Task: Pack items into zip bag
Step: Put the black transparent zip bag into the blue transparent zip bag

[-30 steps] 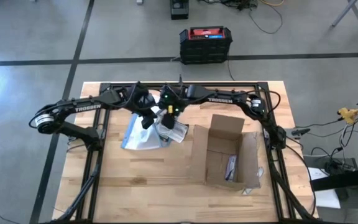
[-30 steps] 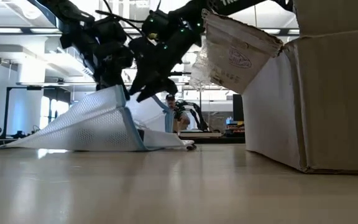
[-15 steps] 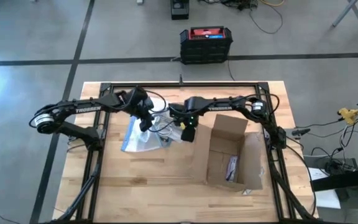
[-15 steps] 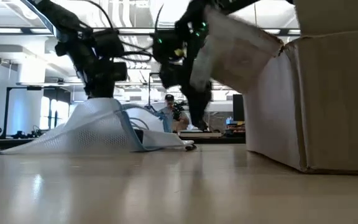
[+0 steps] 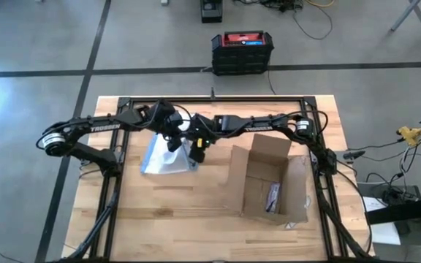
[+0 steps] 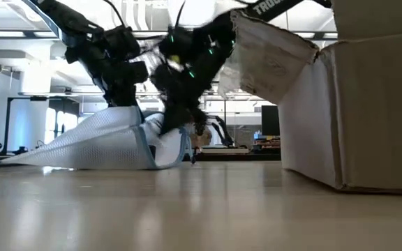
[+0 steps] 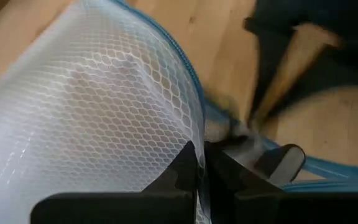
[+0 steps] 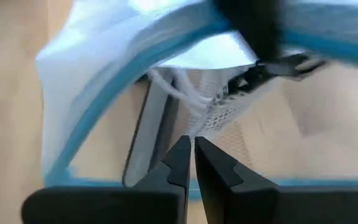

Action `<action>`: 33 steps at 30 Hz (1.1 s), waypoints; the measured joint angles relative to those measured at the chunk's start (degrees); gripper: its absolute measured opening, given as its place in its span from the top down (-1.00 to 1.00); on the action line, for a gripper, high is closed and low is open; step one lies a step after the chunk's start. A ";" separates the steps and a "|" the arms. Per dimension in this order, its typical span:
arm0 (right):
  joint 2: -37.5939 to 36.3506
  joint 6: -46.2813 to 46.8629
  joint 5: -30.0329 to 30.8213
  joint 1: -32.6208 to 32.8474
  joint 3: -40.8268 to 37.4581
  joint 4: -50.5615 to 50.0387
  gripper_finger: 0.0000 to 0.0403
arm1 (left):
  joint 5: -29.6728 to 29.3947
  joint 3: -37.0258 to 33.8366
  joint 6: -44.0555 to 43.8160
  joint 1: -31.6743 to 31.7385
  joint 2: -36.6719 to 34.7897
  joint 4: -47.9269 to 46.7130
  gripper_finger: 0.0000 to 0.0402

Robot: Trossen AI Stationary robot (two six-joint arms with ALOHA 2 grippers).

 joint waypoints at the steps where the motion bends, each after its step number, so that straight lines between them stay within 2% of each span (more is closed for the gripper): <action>1: 0.00 -1.38 0.01 0.00 0.68 -1.80 0.99 | -0.03 0.67 -0.52 0.21 -0.13 -0.02 1.00; 4: -0.50 -3.64 1.47 -0.04 2.29 -9.97 0.99 | -0.06 2.41 -1.74 0.33 -0.38 -0.37 1.00; 7: -2.39 -2.92 5.68 -0.26 2.44 -17.41 1.00 | -0.10 2.86 -2.30 0.33 -0.38 -0.25 1.00; 10: -4.95 -2.71 11.80 -0.44 0.84 -19.46 1.00 | -1.59 2.70 -3.97 0.32 -0.24 -0.22 1.00; 15: -6.09 -2.85 19.75 -0.85 -5.37 -15.79 1.00 | -2.57 2.07 -6.13 0.31 -0.21 -0.63 1.00; 19: -4.17 1.34 19.10 -0.78 -9.81 -6.63 1.00 | -3.03 1.96 -7.36 0.31 -0.22 -0.69 1.00; 21: -1.87 5.99 14.39 -0.63 -10.22 -2.04 1.00 | -3.01 1.95 -7.71 0.31 -0.22 -0.73 1.00; 24: 0.52 13.47 5.06 0.07 -8.65 12.83 1.00 | -2.96 1.94 -7.02 0.16 -0.23 -0.65 1.00; 26: 1.12 15.88 2.94 0.39 -5.97 21.37 1.00 | -2.92 1.92 -6.22 0.16 -0.25 -0.53 1.00; 28: 1.33 14.17 3.22 0.23 -3.51 20.42 1.00 | -1.50 1.92 -6.13 0.49 -0.54 -0.44 1.00; 33: 0.34 8.18 6.22 -0.63 -1.65 6.92 1.00 | -1.47 1.85 -5.33 1.01 -1.17 0.04 1.00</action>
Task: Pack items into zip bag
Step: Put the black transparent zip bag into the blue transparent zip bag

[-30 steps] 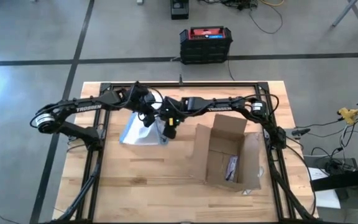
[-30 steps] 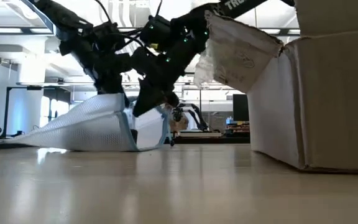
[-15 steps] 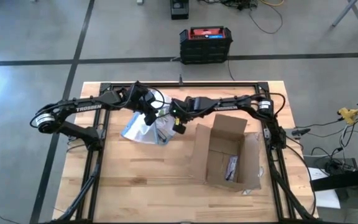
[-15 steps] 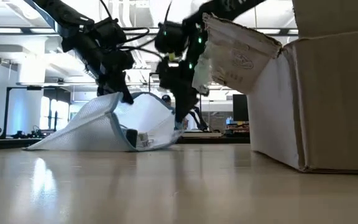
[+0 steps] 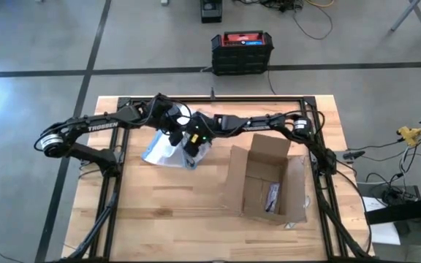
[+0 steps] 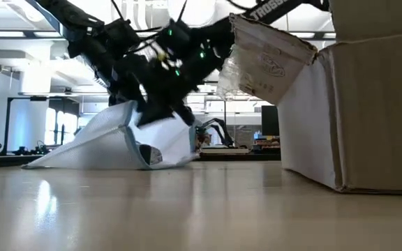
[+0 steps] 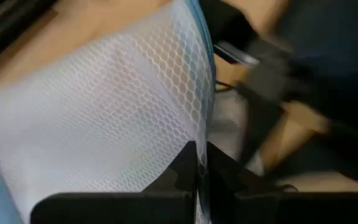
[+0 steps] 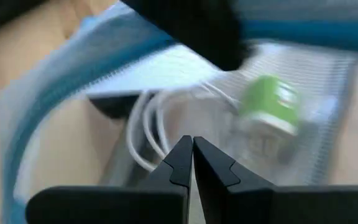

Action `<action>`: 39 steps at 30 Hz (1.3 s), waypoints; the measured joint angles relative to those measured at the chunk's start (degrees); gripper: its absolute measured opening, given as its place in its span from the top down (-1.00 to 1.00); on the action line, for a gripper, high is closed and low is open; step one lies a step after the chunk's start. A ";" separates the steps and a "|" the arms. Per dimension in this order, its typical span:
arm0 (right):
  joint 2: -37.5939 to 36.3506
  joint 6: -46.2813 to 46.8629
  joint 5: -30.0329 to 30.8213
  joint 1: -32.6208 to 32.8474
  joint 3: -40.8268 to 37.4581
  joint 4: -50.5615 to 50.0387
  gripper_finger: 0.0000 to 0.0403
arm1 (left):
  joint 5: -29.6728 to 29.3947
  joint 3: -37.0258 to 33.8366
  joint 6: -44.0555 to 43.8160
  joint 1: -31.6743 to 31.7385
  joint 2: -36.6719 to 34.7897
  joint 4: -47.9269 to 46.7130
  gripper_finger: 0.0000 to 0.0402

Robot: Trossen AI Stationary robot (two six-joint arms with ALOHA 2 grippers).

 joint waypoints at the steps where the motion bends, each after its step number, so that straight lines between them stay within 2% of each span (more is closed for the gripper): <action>1: -1.04 -1.64 1.14 0.01 0.21 -3.08 1.00 | 0.02 0.00 0.10 -0.04 0.00 -0.06 1.00; 6: -3.64 -7.65 15.27 0.01 0.27 -22.80 1.00 | 0.01 0.00 0.22 -0.04 -0.02 -1.16 1.00; 8: -3.37 -8.00 18.21 -0.05 -0.31 -25.38 1.00 | -0.18 -0.02 0.46 -0.04 -0.02 -0.71 1.00; 10: -3.38 -7.01 18.19 0.17 -1.14 -23.57 1.00 | -0.18 -0.02 0.63 -0.04 -0.02 -0.17 1.00; 13: -1.63 -5.70 13.40 0.67 -2.34 -20.73 1.00 | -1.41 -0.05 0.41 -0.11 -0.02 0.33 1.00; 15: 0.38 -9.76 7.09 1.59 -2.90 -16.02 1.00 | -3.52 -0.21 0.04 -0.19 -0.02 0.31 1.00; 17: 1.68 -15.21 3.38 2.96 -2.27 -11.25 1.00 | -5.09 -0.43 -0.12 -0.15 0.08 0.50 1.00; 19: 2.96 -18.88 1.55 4.12 0.04 -7.20 1.00 | -5.09 -0.48 1.68 -0.17 0.09 0.99 1.00; 22: 4.36 -22.72 0.45 4.68 2.74 -8.14 1.00 | -1.45 -0.48 5.20 -0.36 0.09 1.72 1.00; 25: 4.21 -22.71 1.80 4.02 4.81 -9.88 1.00 | 0.97 -0.48 6.75 -0.54 0.11 2.04 1.00; 28: 2.49 -23.26 7.75 3.88 6.69 -19.74 1.00 | 1.07 -0.48 6.87 -0.54 0.11 1.79 1.00; 31: 1.05 -25.81 12.45 3.82 5.58 -27.29 1.00 | 0.97 -0.92 4.95 -0.54 0.38 1.82 1.00; 33: 0.59 -27.75 13.41 3.56 3.68 -30.49 1.00 | -0.76 -1.29 2.17 -0.68 0.91 1.82 1.00; 36: 0.70 -31.04 14.91 3.83 0.13 -27.64 1.00 | -7.39 -2.32 -2.72 -0.72 1.72 1.86 1.00; 39: 1.84 -31.11 13.46 4.89 -1.48 -20.30 1.00 | -8.48 -4.01 -3.96 -0.78 2.33 3.89 1.00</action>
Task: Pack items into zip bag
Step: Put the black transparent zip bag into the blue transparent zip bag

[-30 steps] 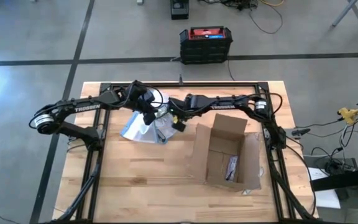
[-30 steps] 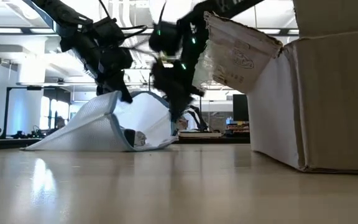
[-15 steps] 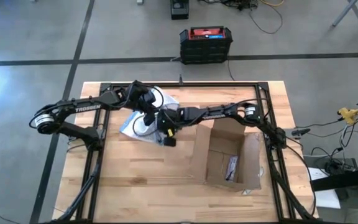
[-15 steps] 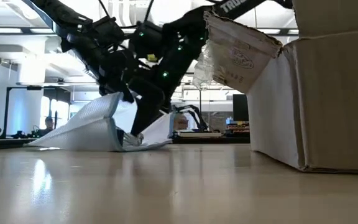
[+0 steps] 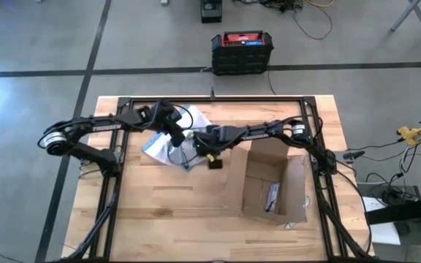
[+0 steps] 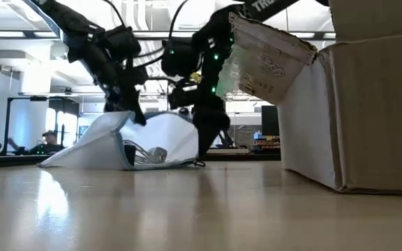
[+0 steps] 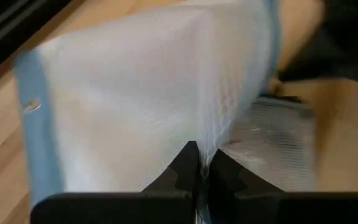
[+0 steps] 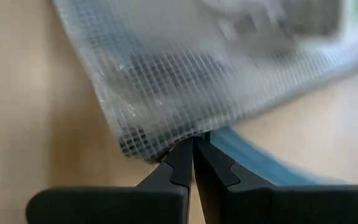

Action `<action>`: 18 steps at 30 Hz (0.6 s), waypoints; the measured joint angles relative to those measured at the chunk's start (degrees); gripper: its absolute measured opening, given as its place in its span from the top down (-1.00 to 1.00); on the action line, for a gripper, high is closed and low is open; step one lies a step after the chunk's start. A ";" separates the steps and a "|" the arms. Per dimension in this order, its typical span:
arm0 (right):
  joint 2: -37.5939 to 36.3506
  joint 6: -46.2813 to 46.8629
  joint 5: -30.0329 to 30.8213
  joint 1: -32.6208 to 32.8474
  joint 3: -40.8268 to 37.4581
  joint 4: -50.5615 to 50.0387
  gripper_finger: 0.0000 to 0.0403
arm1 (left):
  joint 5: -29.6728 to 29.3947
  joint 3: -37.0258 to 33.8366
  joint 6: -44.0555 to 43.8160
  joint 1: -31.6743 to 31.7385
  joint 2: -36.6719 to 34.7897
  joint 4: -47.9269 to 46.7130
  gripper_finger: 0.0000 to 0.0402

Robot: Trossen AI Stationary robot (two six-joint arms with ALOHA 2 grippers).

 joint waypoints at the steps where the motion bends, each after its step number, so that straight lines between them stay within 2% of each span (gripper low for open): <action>1: 0.32 0.16 -1.86 0.21 -0.01 2.74 1.00 | 0.01 -0.80 -0.32 -0.06 0.01 0.71 1.00; 4: 1.00 -0.20 -8.27 0.95 1.01 11.97 1.00 | 1.89 -2.62 -1.15 -0.31 0.01 2.48 1.00; 6: 2.15 -1.07 -9.85 1.45 2.65 14.69 1.00 | 5.06 -2.89 -1.25 -0.33 0.01 3.43 1.00; 10: 5.17 0.84 -11.79 1.45 5.95 13.99 1.00 | 10.27 -2.75 -1.96 -0.70 0.01 4.95 1.00; 15: 5.54 1.94 -11.30 0.57 7.99 12.63 1.00 | 10.34 -2.26 -5.38 -1.07 -0.01 4.90 1.00; 18: 5.65 -0.75 -12.05 0.76 8.14 12.99 1.00 | 10.47 -2.16 -6.13 -1.14 -0.15 2.53 1.00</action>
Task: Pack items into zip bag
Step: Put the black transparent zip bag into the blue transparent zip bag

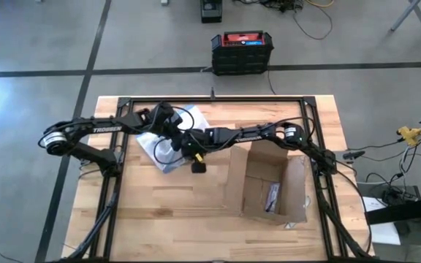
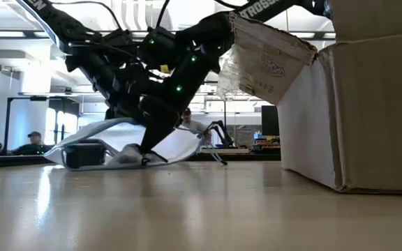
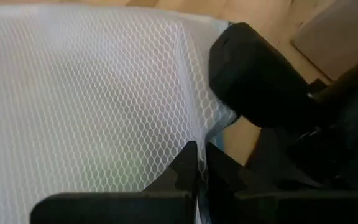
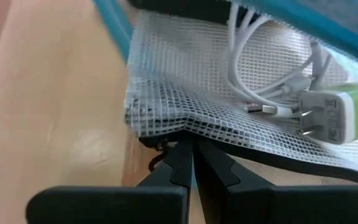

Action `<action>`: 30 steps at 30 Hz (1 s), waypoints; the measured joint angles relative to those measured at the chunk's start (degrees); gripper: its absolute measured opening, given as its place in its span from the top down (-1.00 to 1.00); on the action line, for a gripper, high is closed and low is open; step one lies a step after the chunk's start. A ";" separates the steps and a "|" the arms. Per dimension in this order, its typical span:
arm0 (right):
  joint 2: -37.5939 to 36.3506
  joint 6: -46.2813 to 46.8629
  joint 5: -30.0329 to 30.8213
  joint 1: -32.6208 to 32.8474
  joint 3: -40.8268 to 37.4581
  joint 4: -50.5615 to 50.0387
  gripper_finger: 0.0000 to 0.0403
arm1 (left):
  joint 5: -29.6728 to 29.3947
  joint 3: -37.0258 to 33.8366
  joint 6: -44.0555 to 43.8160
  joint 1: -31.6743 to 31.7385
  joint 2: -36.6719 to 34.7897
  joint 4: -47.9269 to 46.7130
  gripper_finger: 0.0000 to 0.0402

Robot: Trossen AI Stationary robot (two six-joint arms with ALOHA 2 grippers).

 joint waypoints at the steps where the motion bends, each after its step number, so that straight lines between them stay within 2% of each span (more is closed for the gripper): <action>1: 0.00 -1.53 -0.04 0.14 0.00 0.12 1.00 | 0.02 0.34 0.02 0.00 -0.28 -1.77 1.00; 4: -0.04 -5.92 0.44 0.72 0.01 -1.21 0.99 | -0.20 1.89 1.06 0.02 -0.72 -7.55 1.00; 8: -0.07 -16.31 7.06 2.28 1.67 -3.54 0.86 | -0.24 3.67 2.17 0.00 -1.61 -12.33 1.00; 12: -0.31 -24.76 7.29 3.49 1.86 -3.11 0.57 | -0.26 4.18 2.17 0.00 -1.66 -13.44 1.00; 18: 2.35 -30.09 7.01 3.42 1.40 -1.39 0.05 | -1.88 4.22 1.75 0.00 -1.67 -15.01 1.00; 22: 4.37 -31.20 13.16 3.47 1.40 8.06 -0.16 | -2.59 4.06 2.15 -0.01 -1.59 -16.59 1.00; 24: 5.08 -30.66 12.96 3.49 1.40 10.85 -0.19 | -2.61 4.04 2.58 -0.07 -1.57 -16.65 1.00; 26: 5.18 -28.17 12.26 3.53 1.42 13.15 -0.14 | -2.46 4.03 4.96 -0.07 -1.57 -17.03 1.00; 28: 5.26 -25.33 12.29 3.65 1.40 13.18 0.02 | -1.05 4.03 8.31 -0.04 -1.61 -17.55 1.00; 30: 5.26 -22.20 12.40 3.69 1.40 13.35 0.28 | 0.42 4.03 10.71 -0.07 -1.74 -18.33 1.00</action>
